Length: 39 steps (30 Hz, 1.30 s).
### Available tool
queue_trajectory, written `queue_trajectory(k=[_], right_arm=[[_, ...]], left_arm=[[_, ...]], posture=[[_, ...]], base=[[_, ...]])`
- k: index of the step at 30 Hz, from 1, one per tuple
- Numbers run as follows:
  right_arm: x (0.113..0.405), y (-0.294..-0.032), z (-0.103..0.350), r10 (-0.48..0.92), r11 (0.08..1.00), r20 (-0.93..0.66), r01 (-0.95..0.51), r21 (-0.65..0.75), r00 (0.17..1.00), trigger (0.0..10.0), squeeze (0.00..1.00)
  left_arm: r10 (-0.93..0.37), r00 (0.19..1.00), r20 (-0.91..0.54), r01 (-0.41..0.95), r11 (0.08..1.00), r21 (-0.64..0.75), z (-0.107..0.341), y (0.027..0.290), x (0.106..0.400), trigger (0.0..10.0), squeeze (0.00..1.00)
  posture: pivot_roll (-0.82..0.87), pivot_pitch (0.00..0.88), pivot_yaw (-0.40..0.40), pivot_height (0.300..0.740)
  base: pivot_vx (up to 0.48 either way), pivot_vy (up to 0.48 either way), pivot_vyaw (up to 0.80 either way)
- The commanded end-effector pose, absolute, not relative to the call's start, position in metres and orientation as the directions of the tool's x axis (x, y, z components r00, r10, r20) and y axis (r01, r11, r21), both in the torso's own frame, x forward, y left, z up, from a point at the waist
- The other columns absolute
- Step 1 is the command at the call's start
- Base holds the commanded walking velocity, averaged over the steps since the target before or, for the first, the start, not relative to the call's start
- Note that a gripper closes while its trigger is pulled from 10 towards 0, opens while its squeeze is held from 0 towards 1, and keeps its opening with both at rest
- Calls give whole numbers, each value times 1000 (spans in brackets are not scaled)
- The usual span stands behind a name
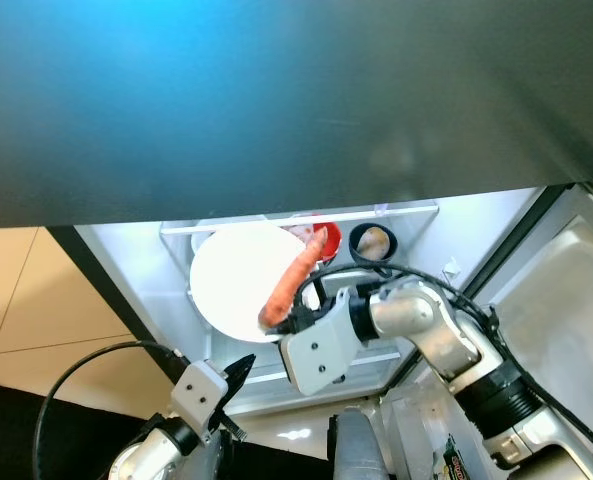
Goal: Restocking fridge
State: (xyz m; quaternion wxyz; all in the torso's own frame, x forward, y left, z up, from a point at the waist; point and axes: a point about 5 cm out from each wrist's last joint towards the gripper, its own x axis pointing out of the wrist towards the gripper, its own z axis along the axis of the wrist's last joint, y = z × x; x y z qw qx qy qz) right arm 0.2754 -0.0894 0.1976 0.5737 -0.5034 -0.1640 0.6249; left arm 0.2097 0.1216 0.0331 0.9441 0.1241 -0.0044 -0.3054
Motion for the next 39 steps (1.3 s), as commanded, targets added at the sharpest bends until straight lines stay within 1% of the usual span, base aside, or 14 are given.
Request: queue_trajectory(k=[1, 5, 11, 14, 18, 21, 25, 36, 39], right_arm=[[279, -92, 208, 884, -284, -433, -533, -797, 176, 10000, 0], [288, -93, 217, 878, -284, -436, -517, -808, 199, 10000, 0], [292, -94, 221, 872, -290, -444, -512, -808, 206, 10000, 0], [301, -94, 222, 864, -289, -451, -513, -809, 224, 10000, 0], [308, -93, 223, 861, -282, -452, -520, -806, 235, 10000, 0], [314, -91, 225, 858, -274, -452, -527, -805, 245, 10000, 0], [328, -88, 227, 852, -254, -442, -515, -818, 281, 10000, 0], [340, -85, 223, 842, -235, -440, -524, -819, 311, 10000, 0], [347, -85, 227, 835, -226, -436, -515, -827, 334, 10000, 0]], left_arm=[[-591, 802, -92, 593, 765, 253, 34, 123, 208, 10000, 0], [-595, 800, -77, 592, 762, 264, 41, 122, 213, 10000, 0], [-600, 797, -67, 593, 758, 271, 45, 121, 214, 10000, 0], [-604, 795, -54, 592, 755, 281, 50, 120, 216, 10000, 0], [-606, 794, -44, 591, 754, 285, 54, 118, 218, 10000, 0], [-609, 792, -34, 591, 753, 290, 58, 116, 220, 10000, 0], [-608, 793, -19, 586, 754, 298, 65, 115, 225, 10000, 0], [-604, 797, -12, 578, 758, 301, 69, 115, 227, 10000, 0], [-606, 796, -8, 579, 757, 302, 71, 114, 228, 10000, 0]], posture=[[-128, 142, -60, 636], [-125, 139, -65, 636], [-124, 140, -67, 636], [-119, 141, -72, 636], [-119, 143, -71, 636], [-120, 145, -70, 627], [-120, 149, -71, 627], [-118, 153, -72, 627], [-121, 159, -71, 627]], base=[[0, 0, 0], [0, 0, 0], [0, 0, 0], [0, 0, 0], [0, 0, 0], [0, 0, 0], [0, 0, 0], [0, 0, 0], [0, 0, 0]])
